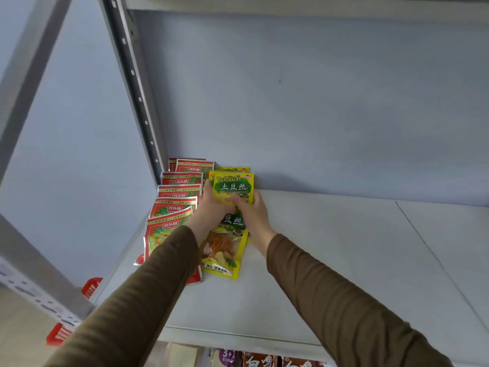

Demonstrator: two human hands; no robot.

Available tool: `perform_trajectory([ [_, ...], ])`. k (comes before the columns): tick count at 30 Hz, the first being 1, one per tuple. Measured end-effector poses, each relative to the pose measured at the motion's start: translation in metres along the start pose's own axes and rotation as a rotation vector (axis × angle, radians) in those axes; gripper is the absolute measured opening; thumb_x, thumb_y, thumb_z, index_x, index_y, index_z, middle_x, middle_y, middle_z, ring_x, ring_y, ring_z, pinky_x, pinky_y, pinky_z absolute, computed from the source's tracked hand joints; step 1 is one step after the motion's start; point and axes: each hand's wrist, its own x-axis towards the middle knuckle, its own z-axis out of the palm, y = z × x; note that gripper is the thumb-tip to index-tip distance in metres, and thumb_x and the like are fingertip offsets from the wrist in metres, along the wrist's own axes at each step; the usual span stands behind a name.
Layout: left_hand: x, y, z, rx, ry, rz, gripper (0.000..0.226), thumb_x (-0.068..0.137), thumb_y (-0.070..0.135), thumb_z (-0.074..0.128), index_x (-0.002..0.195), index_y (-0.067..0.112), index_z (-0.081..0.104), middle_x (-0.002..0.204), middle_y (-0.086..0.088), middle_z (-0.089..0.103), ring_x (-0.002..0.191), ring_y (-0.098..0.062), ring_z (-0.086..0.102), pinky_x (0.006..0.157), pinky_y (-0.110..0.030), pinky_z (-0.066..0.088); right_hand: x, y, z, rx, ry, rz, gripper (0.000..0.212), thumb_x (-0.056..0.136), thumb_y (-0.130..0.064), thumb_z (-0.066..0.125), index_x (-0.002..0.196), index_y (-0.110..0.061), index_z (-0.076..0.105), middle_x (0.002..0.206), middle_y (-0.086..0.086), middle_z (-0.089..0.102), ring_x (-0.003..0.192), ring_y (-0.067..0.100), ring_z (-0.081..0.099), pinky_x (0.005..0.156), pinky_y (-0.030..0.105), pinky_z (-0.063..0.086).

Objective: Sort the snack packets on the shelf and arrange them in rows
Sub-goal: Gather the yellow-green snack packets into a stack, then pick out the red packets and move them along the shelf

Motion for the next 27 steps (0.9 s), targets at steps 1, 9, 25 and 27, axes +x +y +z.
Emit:
perform_trajectory([
  [1,0.001,0.000,-0.001,0.020,0.003,0.005,0.104,0.078,0.006,0.083,0.158,0.021,0.019,0.140,-0.010,0.054,0.126,-0.031,0.057,0.101,-0.048,0.054,0.001,0.000,-0.001,-0.008,0.004,0.002,0.045,0.082,-0.038,0.076,0.124,-0.029,0.061,0.113,-0.010,0.072,0.103,0.010,0.070,0.093,0.038,0.058],
  [9,-0.003,0.011,-0.005,0.212,0.023,0.131,0.108,0.082,0.037,0.084,0.163,0.025,0.013,0.167,-0.009,0.022,0.150,-0.033,0.030,0.117,-0.053,0.037,-0.008,-0.026,-0.025,-0.217,0.091,-0.052,0.077,0.092,-0.049,0.066,0.155,-0.020,0.032,0.157,0.001,0.039,0.133,0.013,0.047,0.094,0.018,0.041],
  [25,-0.031,0.040,0.083,0.907,-0.056,0.625,0.065,0.092,0.037,0.068,0.150,0.018,0.046,0.151,-0.006,0.051,0.140,-0.029,0.041,0.116,-0.037,0.025,-0.075,-0.082,-0.172,-1.403,0.117,-0.454,0.051,0.096,-0.043,0.058,0.142,-0.022,0.052,0.152,-0.002,0.045,0.141,0.022,0.035,0.111,0.037,0.029],
  [27,-0.041,0.049,0.108,0.929,-0.076,0.675,0.061,0.092,0.037,0.068,0.147,0.018,0.050,0.149,-0.005,0.053,0.139,-0.028,0.043,0.116,-0.038,0.027,-0.086,-0.085,-0.199,-1.428,0.131,-0.440,0.052,0.096,-0.045,0.057,0.143,-0.023,0.051,0.152,-0.003,0.045,0.141,0.021,0.034,0.112,0.037,0.028],
])
